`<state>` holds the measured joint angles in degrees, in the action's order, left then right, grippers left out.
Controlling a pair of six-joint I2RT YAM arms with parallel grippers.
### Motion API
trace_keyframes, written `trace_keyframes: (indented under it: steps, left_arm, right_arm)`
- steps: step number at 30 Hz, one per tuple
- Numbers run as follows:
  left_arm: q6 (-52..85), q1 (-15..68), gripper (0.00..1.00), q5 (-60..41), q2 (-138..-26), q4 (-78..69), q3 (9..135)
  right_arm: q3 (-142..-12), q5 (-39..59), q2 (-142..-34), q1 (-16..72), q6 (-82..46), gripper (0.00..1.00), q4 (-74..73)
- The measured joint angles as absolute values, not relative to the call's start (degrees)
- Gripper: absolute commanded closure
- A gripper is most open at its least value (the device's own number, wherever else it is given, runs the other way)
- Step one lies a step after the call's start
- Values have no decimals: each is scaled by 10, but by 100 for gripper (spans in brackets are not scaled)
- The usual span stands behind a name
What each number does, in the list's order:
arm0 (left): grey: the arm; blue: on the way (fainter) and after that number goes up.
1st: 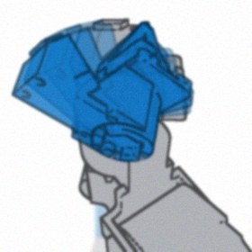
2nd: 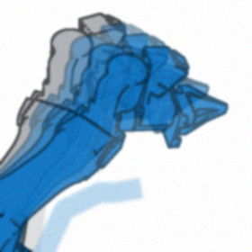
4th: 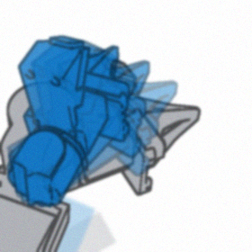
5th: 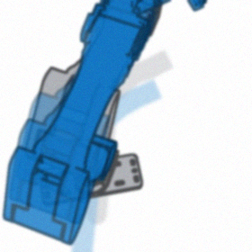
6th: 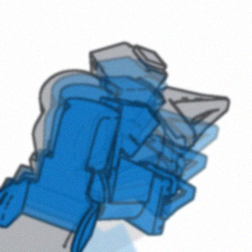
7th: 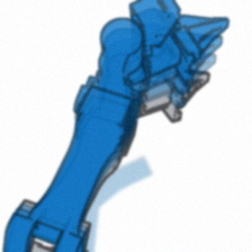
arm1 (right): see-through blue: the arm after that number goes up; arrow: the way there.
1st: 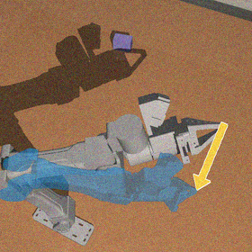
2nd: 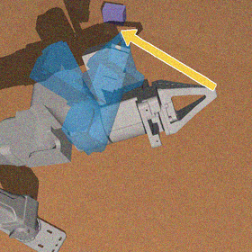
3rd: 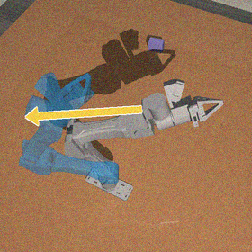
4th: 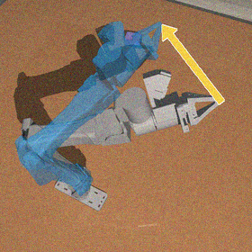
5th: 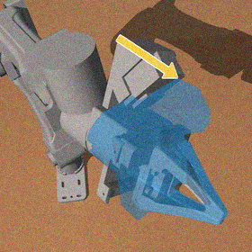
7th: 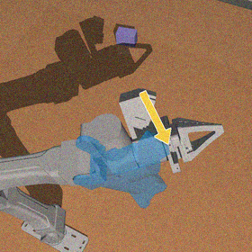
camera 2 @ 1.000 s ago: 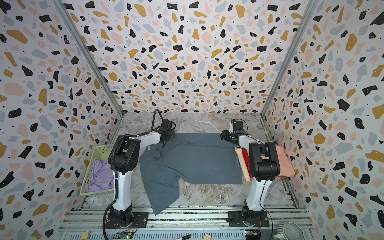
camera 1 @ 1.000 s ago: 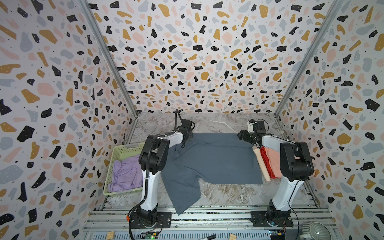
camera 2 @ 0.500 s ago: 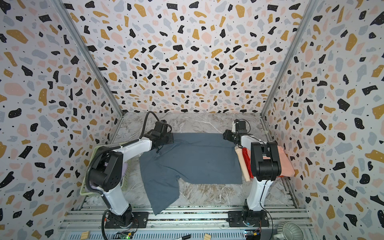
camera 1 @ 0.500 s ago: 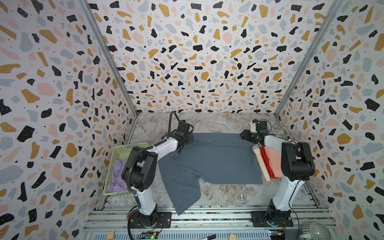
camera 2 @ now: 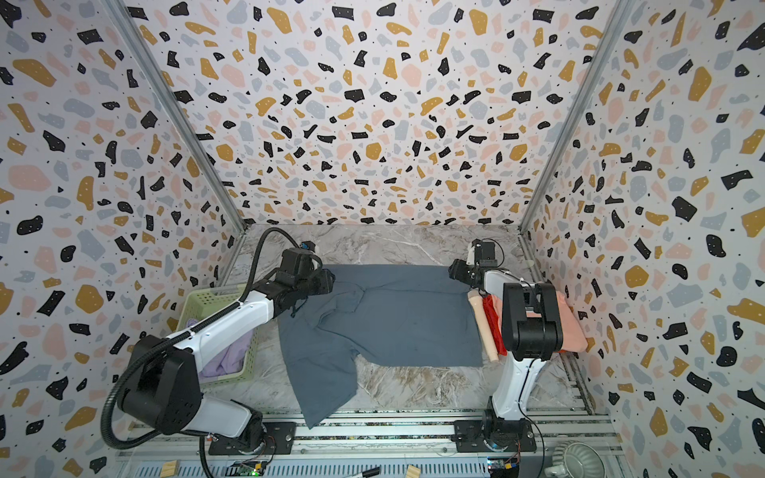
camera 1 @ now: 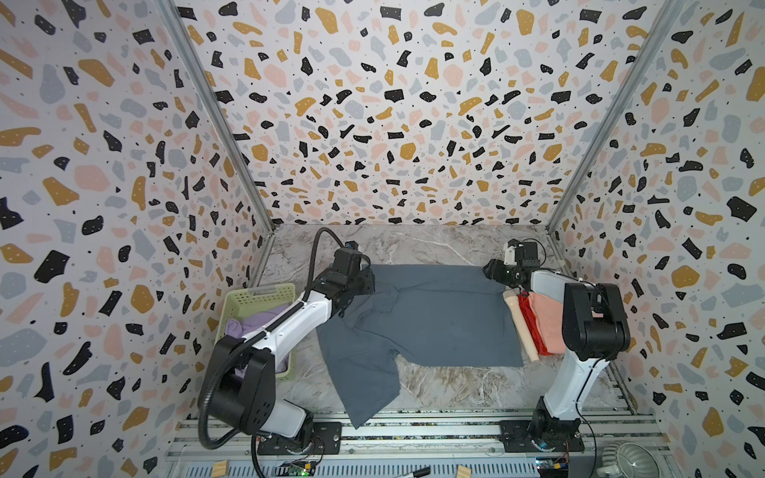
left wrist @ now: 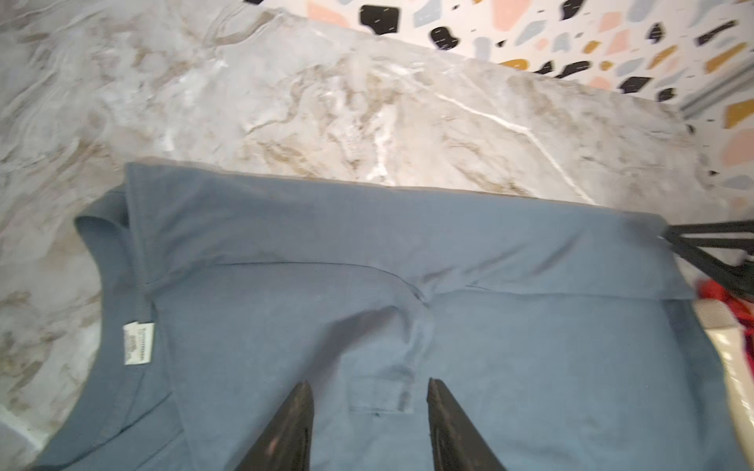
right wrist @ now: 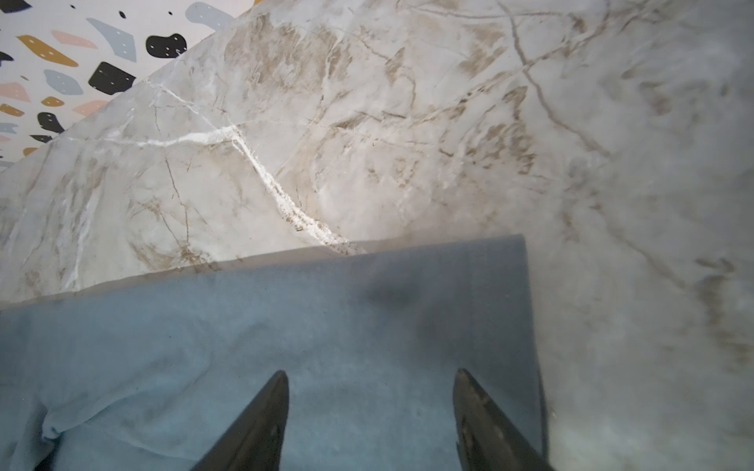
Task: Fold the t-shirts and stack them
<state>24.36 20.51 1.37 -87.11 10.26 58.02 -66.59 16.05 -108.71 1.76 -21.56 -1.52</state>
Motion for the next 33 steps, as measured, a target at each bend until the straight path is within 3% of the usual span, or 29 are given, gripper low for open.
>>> trace_keyframes:
  steps: [7,23,33]
  left_arm:
    - [244,196,55,-3,-977,85,579]
    - [237,209,60,-116,-976,64,508]
    - [246,198,44,-43,-941,60,557]
  right_arm:
    - [-666,173,-1087,44,-220,36,-15]
    - [-666,133,-1088,47,-224,36,15]
    - [-666,137,-1088,38,-225,36,21]
